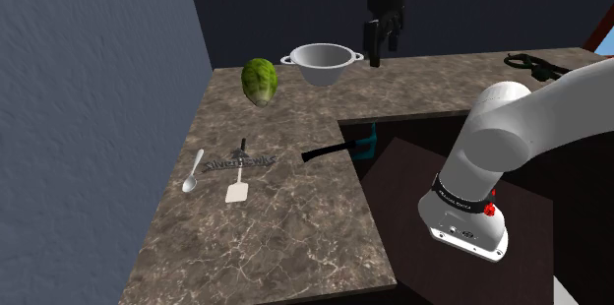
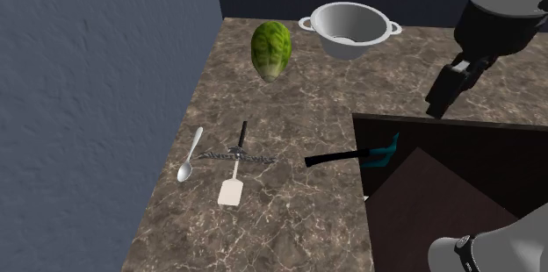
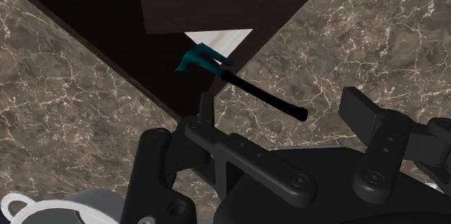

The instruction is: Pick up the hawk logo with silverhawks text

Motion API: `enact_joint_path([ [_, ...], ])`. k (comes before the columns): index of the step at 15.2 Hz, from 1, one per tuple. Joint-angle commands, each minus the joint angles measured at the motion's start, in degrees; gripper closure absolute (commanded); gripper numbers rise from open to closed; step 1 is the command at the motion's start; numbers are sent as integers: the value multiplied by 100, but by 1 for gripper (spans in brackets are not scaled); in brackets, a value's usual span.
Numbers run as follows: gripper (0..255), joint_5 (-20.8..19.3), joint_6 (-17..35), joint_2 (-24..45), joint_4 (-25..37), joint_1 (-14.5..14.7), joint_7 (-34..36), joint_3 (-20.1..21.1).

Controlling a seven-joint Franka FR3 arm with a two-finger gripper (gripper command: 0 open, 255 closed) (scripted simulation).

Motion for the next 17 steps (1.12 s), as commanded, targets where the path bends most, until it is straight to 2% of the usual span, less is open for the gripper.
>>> enact_joint_path([
  [1,0,0,0,0,0,0,0,0],
  [9,0,41,1326,1574,207,293,-482,47],
  [17,0,65,2326,3257,850,546,-939,194],
])
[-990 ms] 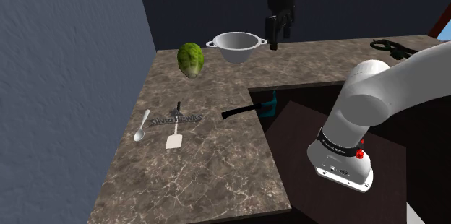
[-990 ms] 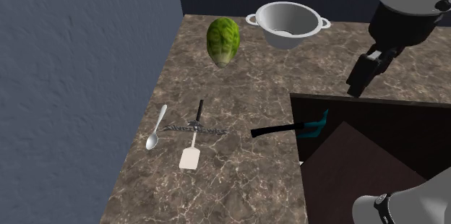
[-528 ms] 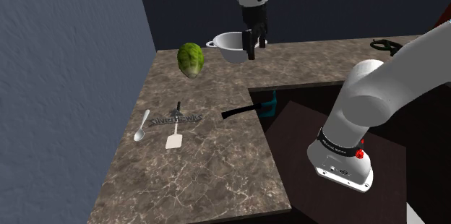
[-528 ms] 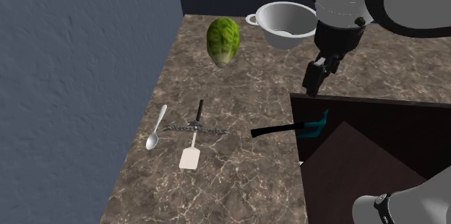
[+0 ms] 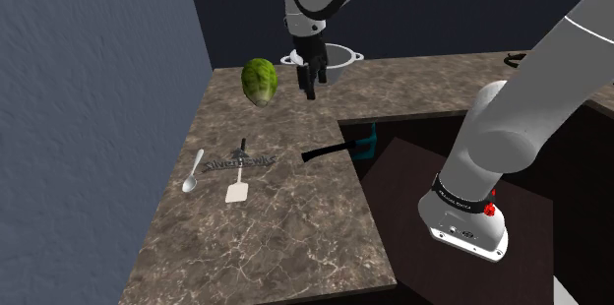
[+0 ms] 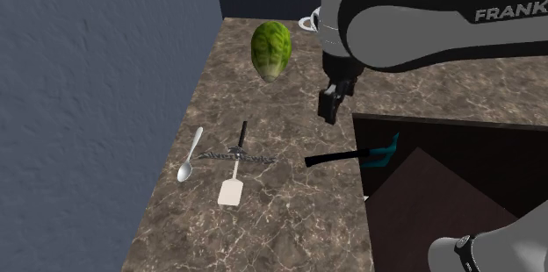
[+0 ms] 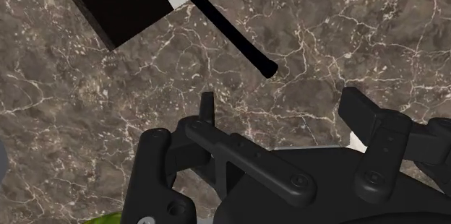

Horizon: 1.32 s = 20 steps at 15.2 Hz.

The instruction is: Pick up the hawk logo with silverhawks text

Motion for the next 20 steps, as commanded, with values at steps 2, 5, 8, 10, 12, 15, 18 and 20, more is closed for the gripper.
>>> enact_joint_path([
  [2,0,0,276,655,367,96,-155,81],
  [5,0,-21,516,1282,738,183,-304,164],
  [8,0,-61,701,1905,1157,272,-442,253],
  [10,0,-99,794,2317,1462,335,-528,313],
  [12,0,-145,865,2727,1786,403,-610,374],
  [15,0,-227,928,3340,2313,516,-729,460],
  [18,0,-322,941,3954,2888,646,-847,539],
  [20,0,-389,921,4366,3302,743,-928,588],
])
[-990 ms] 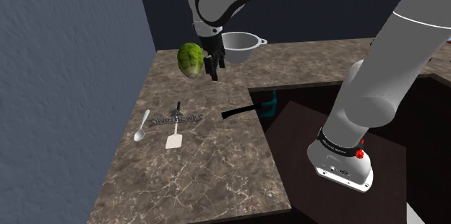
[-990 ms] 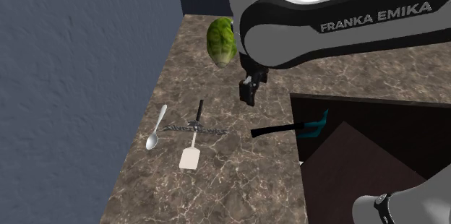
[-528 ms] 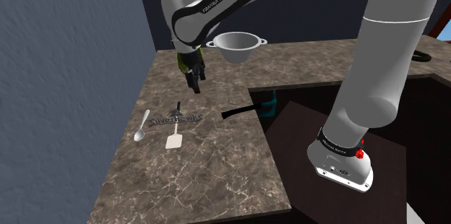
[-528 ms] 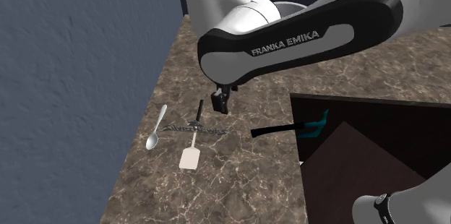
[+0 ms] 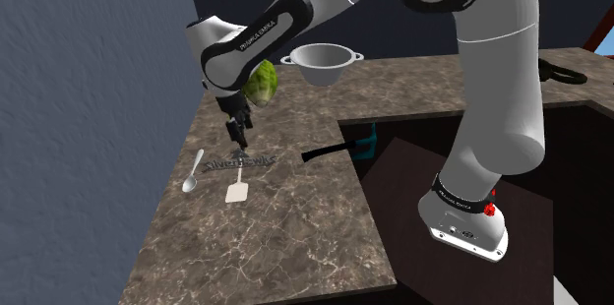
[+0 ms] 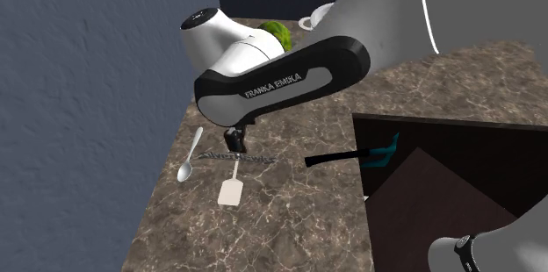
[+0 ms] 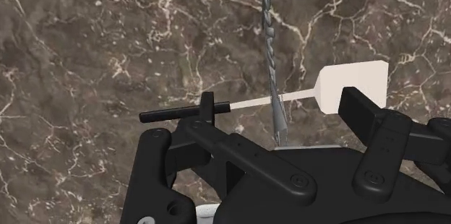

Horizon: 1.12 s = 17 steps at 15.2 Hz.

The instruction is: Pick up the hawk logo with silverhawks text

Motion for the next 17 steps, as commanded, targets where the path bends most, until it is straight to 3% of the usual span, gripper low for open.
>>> enact_joint_path([
  [1,0,-74,-52,459,498,102,-91,45],
  [4,0,-176,-143,1090,1194,274,-225,108],
  [14,0,-243,255,1441,1143,307,-191,64],
  [15,255,-242,251,1439,1146,308,-190,65],
  [17,255,-243,249,1445,1154,309,-190,64],
])
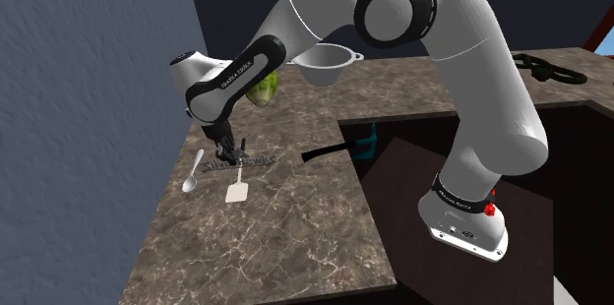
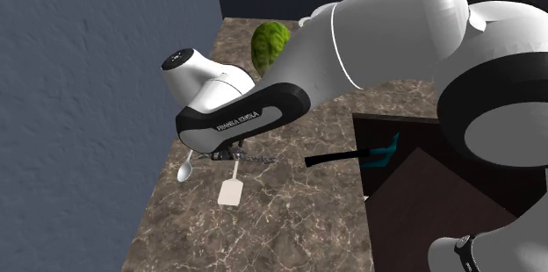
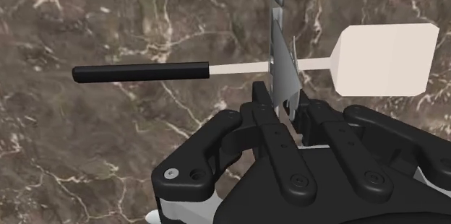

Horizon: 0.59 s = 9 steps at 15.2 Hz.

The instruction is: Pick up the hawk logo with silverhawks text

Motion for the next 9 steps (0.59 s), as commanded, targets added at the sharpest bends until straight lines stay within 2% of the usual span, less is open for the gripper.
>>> enact_joint_path([
  [1,255,-1,1,4,3,1,1,0],
  [9,255,17,-93,-94,1,-9,-11,12],
])
